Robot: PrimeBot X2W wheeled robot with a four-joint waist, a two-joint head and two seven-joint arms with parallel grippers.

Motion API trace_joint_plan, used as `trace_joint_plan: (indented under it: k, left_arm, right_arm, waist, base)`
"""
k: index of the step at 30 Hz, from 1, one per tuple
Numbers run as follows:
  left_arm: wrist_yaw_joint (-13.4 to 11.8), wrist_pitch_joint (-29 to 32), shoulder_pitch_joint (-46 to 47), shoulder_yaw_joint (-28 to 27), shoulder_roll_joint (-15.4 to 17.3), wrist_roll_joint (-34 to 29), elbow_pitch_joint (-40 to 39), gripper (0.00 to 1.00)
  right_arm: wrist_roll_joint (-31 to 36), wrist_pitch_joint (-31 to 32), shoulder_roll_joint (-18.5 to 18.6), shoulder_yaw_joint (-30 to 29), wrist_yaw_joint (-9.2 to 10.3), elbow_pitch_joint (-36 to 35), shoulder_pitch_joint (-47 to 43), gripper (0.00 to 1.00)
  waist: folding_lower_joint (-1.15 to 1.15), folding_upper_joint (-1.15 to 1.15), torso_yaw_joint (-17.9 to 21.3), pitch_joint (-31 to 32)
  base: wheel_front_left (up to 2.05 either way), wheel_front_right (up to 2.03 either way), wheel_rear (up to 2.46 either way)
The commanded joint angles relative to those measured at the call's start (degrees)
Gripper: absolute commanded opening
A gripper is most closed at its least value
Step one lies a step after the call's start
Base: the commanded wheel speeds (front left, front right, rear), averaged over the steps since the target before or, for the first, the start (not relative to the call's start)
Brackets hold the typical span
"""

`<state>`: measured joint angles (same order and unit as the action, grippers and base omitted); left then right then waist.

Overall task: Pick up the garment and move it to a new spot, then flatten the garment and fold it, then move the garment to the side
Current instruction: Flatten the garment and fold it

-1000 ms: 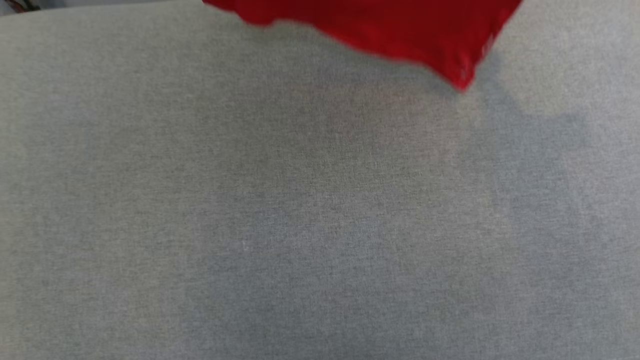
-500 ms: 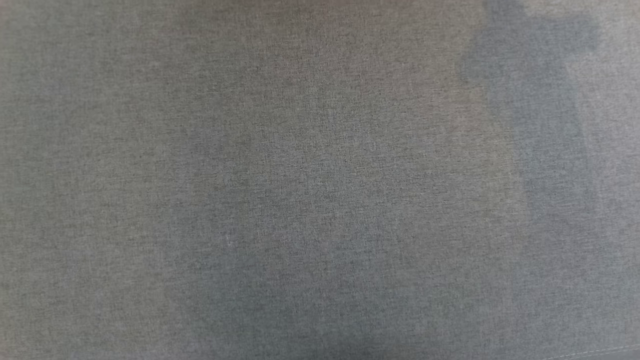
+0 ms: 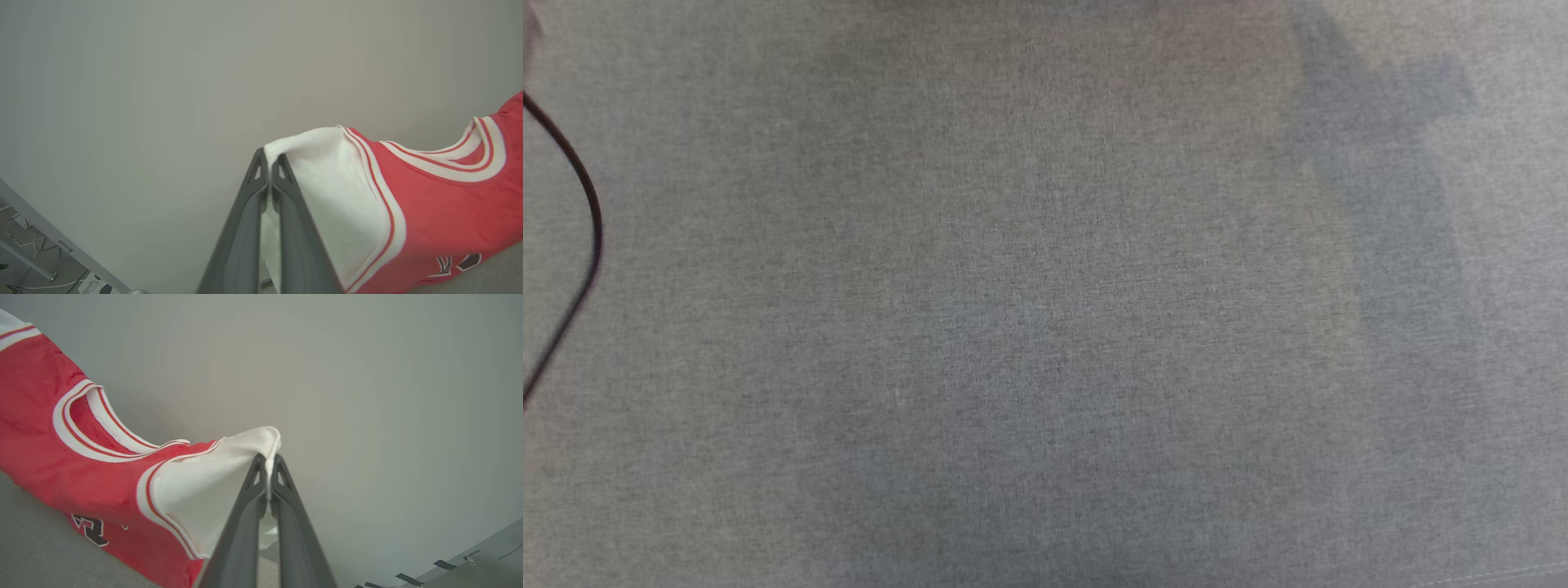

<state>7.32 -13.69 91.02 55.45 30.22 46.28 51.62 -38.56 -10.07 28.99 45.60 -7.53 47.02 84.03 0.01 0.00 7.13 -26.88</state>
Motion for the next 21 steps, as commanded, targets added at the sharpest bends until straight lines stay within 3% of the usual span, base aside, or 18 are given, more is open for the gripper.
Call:
trace_joint_plan:
  k: [1,10,12,21]
  left_arm:
    - [0.15,-0.73,-3.93,-0.15,0.55,1.06,-0.63,0.0]
    - [-2.53,-1.28,-28.03,-5.07,1.88,4.45,-8.67,0.0]
    - [-3.93,-1.29,-36.7,-7.07,2.58,4.35,-12.72,0.0]
    - [-7.69,-1.3,-60.01,-13.33,4.76,6.48,-22.58,0.0]
  right_arm:
    - [-1.03,-0.95,-0.29,1.05,0.04,0.37,-2.95,0.0]
    - [-5.66,-4.15,-0.04,5.35,0.04,-1.32,-19.17,0.0]
    - [-6.2,-4.54,1.46,6.72,0.04,-3.11,-24.85,0.0]
    - [-7.46,-4.89,6.06,6.72,0.04,-9.8,-41.57,0.0]
  waist:
    - [-0.01,0.0,-0.53,3.07]
    - [-0.01,0.0,-1.53,10.71]
    - [-0.01,0.0,-2.13,13.08]
    - [-0.01,0.0,-2.27,18.99]
  base:
    - [0.0,0.0,0.0]
    - [0.0,0.0,0.0]
    - [0.0,0.0,0.0]
    - [0.0,0.0,0.0]
